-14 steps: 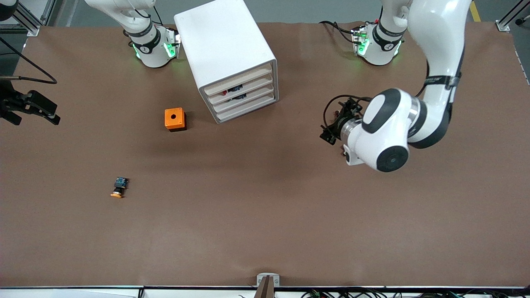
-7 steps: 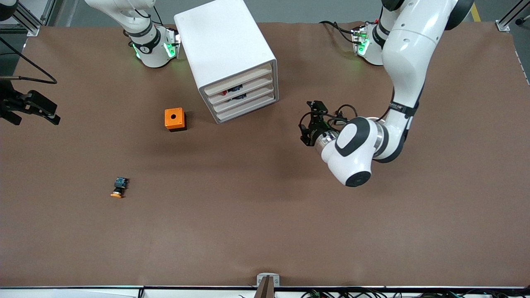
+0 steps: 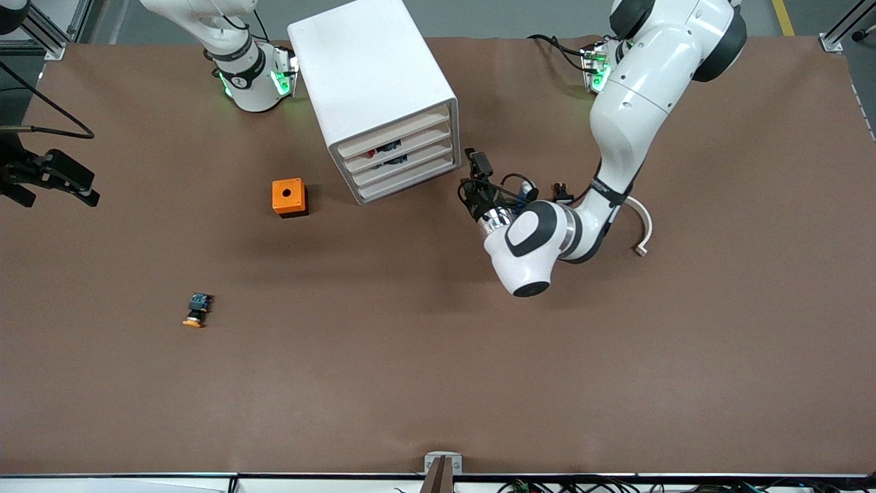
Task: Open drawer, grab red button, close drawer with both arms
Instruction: 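Hook the left gripper onto the drawer handle of the cabinet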
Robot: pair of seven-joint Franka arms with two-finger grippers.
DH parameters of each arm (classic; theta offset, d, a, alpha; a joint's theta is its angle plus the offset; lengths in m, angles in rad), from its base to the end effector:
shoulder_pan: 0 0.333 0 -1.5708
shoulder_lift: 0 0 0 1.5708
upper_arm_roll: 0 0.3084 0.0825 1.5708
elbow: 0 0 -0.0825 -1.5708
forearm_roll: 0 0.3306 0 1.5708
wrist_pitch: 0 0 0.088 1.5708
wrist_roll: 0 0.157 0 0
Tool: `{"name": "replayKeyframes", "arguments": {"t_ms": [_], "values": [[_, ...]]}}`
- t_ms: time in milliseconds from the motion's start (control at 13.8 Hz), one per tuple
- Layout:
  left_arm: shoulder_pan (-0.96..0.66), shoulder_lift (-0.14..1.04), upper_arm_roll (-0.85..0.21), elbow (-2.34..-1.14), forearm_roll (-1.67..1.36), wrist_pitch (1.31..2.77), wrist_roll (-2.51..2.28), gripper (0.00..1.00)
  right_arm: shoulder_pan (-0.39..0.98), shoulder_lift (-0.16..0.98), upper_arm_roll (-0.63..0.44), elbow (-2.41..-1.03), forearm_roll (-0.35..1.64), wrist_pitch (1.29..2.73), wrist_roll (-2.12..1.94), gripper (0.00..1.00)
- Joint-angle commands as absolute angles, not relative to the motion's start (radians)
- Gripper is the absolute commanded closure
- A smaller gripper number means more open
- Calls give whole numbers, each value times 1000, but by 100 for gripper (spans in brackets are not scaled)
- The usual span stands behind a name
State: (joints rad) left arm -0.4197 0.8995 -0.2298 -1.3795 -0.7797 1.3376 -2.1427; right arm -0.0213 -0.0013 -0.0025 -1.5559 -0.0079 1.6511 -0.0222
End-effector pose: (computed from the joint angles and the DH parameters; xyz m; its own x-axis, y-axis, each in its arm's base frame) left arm 0.3929 -0.4206 0.2135 -0.2573 0.9513 -0.1700 0.2928 -0.0909 -0.9518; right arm 0.5139 -0.0134 0.5816 0.9954 -0.0009 0.0961 -0.0018 -0.9999 0.0100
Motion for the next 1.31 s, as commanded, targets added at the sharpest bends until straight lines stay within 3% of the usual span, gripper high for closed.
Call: {"name": "replayKeyframes", "arguments": {"t_ms": [0,145,655,1236], "values": [[-452,929,-229,-1350,-824,1325,-2174,21,-17,-20,-3,-1568,-26,1655,-26,0],[-474,937,-229,-1350,-847,1325,-2175,27,-17,-20,-3,-1568,-26,1655,-26,0],[-543,950,-227,-1350,-874,1328,-2177,27,-17,-20,-3,-1568,-26,1655,-26,0],[-594,963,-227,-1350,-922,1330,-2172,62,-17,-20,-3,-1568,-26,1655,-26,0]]}}
